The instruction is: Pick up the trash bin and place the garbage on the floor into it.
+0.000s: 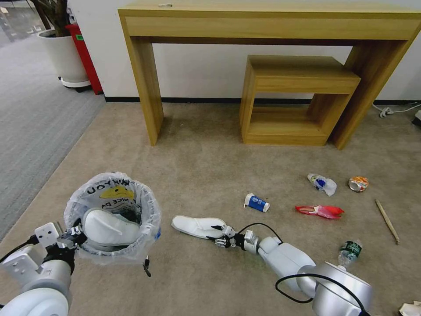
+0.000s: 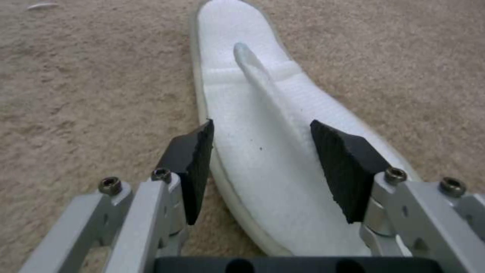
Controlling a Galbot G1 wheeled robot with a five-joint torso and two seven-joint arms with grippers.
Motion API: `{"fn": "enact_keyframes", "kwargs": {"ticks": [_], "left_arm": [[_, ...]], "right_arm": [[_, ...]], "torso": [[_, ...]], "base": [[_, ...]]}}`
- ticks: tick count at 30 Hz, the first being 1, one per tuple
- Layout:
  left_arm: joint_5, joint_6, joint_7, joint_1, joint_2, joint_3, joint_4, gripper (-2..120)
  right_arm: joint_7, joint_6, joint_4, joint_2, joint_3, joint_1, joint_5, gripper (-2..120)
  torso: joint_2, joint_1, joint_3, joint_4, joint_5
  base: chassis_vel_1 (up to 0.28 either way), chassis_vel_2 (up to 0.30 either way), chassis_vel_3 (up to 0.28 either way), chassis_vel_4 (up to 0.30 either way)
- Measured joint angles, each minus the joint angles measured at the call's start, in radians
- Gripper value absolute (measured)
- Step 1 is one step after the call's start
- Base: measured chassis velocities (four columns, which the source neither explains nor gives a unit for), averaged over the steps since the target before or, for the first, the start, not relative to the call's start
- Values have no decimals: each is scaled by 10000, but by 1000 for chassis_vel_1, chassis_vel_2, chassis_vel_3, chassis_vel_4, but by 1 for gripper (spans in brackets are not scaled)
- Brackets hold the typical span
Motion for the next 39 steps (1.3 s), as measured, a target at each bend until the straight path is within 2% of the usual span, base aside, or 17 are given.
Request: {"fn": "enact_keyframes", "kwargs": {"ticks": [8, 10, 11, 14, 19, 23, 32, 39], "left_arm": [[1, -16, 3, 2, 9, 2, -47, 1], [10, -27, 3, -20, 3, 32, -41, 1], [10, -27, 3, -20, 3, 32, -41, 1], [14, -45, 3, -44, 11, 41, 4, 1], [15, -50, 3, -76, 15, 58, 37, 1], [23, -63, 4, -97, 1, 106, 40, 1], [56, -140, 5, -97, -41, 162, 35, 1], [133, -169, 5, -160, -101, 292, 76, 1]], "right_arm": [[1, 22, 65, -31, 62, 11, -6, 46], [-9, 28, 81, -34, 70, 2, -6, 39], [-9, 28, 81, -34, 70, 2, -6, 39], [-15, 28, 59, -31, 75, 12, -5, 26], [-20, 14, 8, -31, 78, 51, -6, 25], [-25, -23, -61, -43, 97, 74, -36, 18], [-91, -28, -82, -63, 166, 29, -54, 17], [-187, -29, -135, -99, 232, 25, -74, 7]], "torso": [[0, 0, 0, 0, 0], [0, 0, 0, 0, 0], [0, 0, 0, 0, 0], [0, 0, 0, 0, 0], [0, 0, 0, 0, 0], [0, 0, 0, 0, 0], [0, 0, 0, 0, 0], [1, 0, 0, 0, 0]], "base": [[0, 0, 0, 0], [0, 0, 0, 0], [0, 0, 0, 0], [0, 0, 0, 0], [0, 0, 0, 0], [0, 0, 0, 0], [0, 0, 0, 0], [0, 0, 0, 0]]}}
